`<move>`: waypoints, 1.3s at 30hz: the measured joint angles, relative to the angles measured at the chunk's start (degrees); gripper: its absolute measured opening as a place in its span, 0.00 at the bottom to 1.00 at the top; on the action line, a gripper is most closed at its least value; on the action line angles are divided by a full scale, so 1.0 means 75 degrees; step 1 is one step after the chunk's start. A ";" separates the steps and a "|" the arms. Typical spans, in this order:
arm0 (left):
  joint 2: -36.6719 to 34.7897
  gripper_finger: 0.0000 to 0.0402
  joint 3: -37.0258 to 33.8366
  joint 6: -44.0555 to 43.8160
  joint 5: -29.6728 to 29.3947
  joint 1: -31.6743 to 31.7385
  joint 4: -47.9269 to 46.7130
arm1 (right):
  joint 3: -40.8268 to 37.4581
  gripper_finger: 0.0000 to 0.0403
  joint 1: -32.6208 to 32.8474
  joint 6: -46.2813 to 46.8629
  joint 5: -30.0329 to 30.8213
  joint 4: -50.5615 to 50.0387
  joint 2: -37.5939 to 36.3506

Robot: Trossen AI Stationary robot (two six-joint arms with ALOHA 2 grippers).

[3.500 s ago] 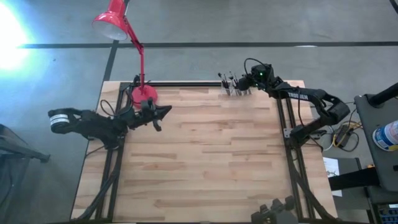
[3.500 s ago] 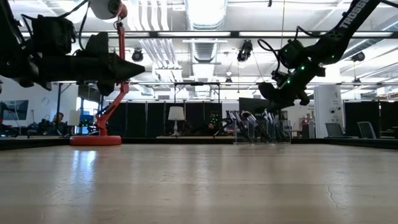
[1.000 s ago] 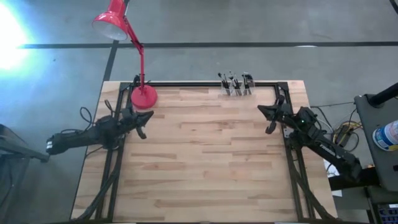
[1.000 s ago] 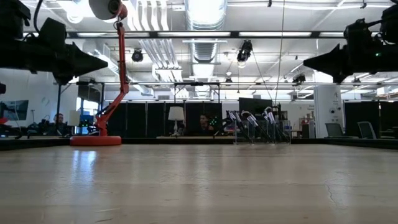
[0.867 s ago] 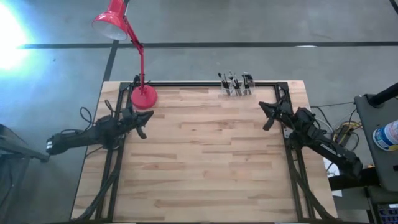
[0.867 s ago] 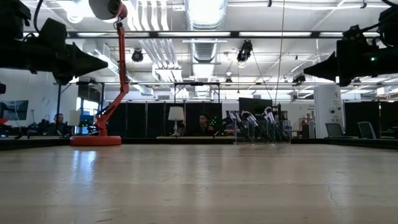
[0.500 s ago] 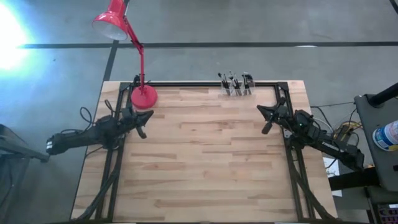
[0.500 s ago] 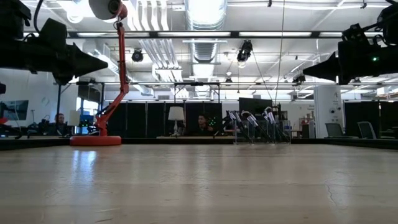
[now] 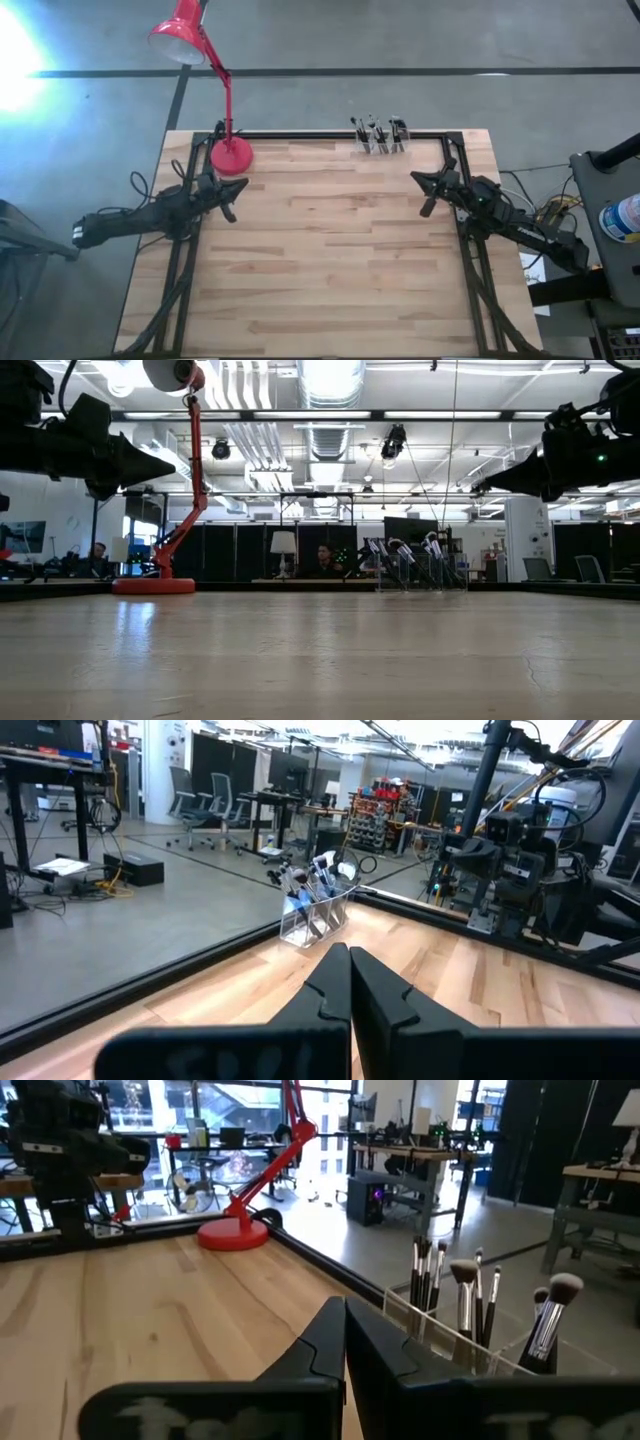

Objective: Put items in baskets/containers
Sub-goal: Return to Home Position

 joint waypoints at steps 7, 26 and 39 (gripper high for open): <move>0.0000 0.00 0.0000 -0.0004 -0.0003 0.0000 0.0038 | 0.0000 0.02 0.0000 -0.0030 -0.0019 -0.0001 0.0016; 0.0013 0.00 -0.0003 -0.0004 -0.0003 -0.0003 0.0114 | 0.0029 0.02 0.2366 -0.0039 0.0918 0.0076 0.1691; 0.0015 0.00 -0.0003 -0.0004 0.0015 0.0003 0.0134 | 0.0029 0.02 0.2366 -0.0038 0.0920 0.0082 0.2073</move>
